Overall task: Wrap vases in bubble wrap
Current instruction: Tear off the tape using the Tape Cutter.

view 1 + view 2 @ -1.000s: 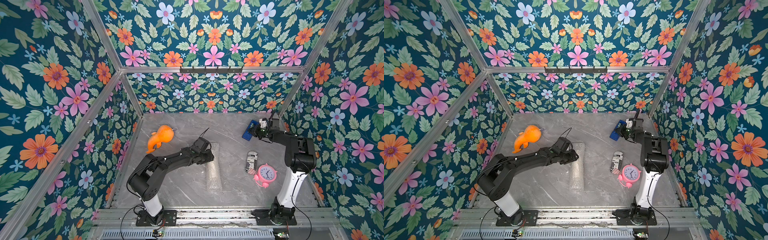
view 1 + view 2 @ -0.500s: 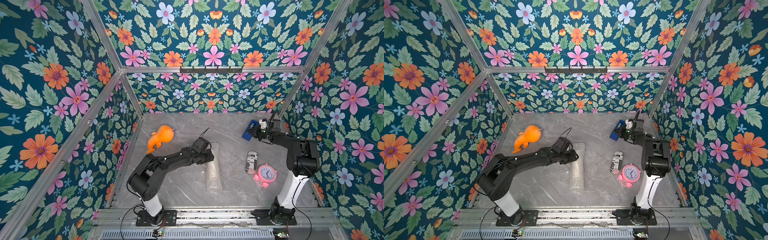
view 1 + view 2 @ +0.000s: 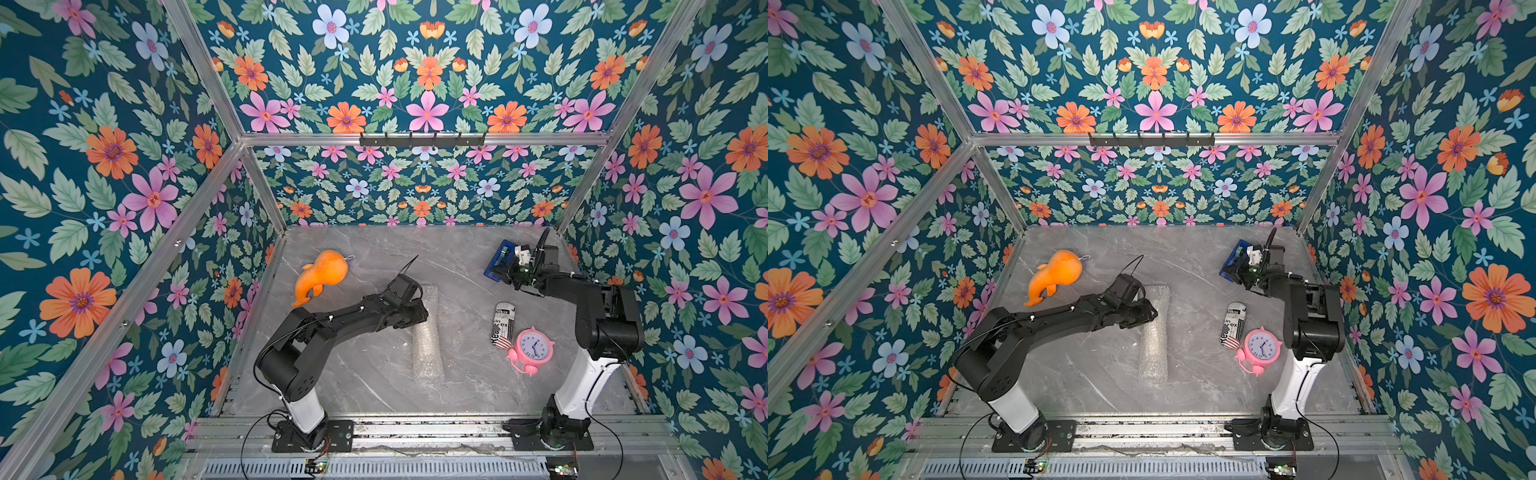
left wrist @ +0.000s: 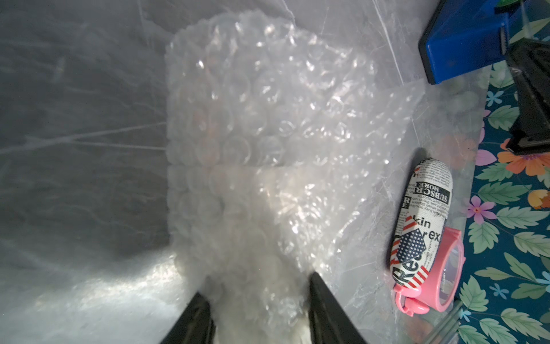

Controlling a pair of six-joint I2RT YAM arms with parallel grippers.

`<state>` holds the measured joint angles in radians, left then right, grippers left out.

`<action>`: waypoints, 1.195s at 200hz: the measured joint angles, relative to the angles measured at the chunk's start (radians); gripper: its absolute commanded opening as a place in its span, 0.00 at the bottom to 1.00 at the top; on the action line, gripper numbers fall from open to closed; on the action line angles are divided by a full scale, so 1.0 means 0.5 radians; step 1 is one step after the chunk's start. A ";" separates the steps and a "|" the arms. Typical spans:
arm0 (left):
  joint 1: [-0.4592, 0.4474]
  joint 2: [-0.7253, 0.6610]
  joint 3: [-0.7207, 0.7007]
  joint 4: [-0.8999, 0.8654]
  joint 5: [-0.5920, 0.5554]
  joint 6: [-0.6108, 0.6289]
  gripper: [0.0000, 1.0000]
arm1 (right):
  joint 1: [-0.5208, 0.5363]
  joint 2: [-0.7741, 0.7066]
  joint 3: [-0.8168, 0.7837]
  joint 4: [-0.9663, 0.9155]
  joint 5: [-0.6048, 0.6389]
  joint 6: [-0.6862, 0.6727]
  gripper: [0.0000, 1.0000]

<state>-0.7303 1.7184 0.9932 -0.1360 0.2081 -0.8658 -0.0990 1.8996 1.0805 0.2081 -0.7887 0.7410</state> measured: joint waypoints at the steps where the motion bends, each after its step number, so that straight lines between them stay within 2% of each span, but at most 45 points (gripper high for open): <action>1: 0.000 0.000 0.000 0.000 0.000 0.000 0.47 | 0.002 -0.002 -0.003 0.002 0.000 0.001 0.00; 127: 0.002 -0.011 -0.029 0.044 0.003 -0.002 0.47 | 0.047 -0.014 -0.221 0.175 0.116 0.091 0.00; 188: 0.002 -0.011 -0.034 0.053 0.003 -0.007 0.47 | 0.050 0.098 -0.151 0.102 0.320 0.102 0.00; 208: 0.002 -0.011 -0.034 0.054 0.003 -0.007 0.47 | 0.053 0.143 -0.130 -0.053 0.395 0.103 0.00; 239: 0.002 -0.010 -0.033 0.055 0.004 -0.007 0.47 | 0.054 0.209 -0.063 -0.077 0.367 0.133 0.00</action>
<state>-0.7292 1.7134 0.9768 -0.1085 0.2100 -0.8692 -0.0719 2.0041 1.0489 0.1696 -0.6052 0.8074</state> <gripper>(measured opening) 0.468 0.052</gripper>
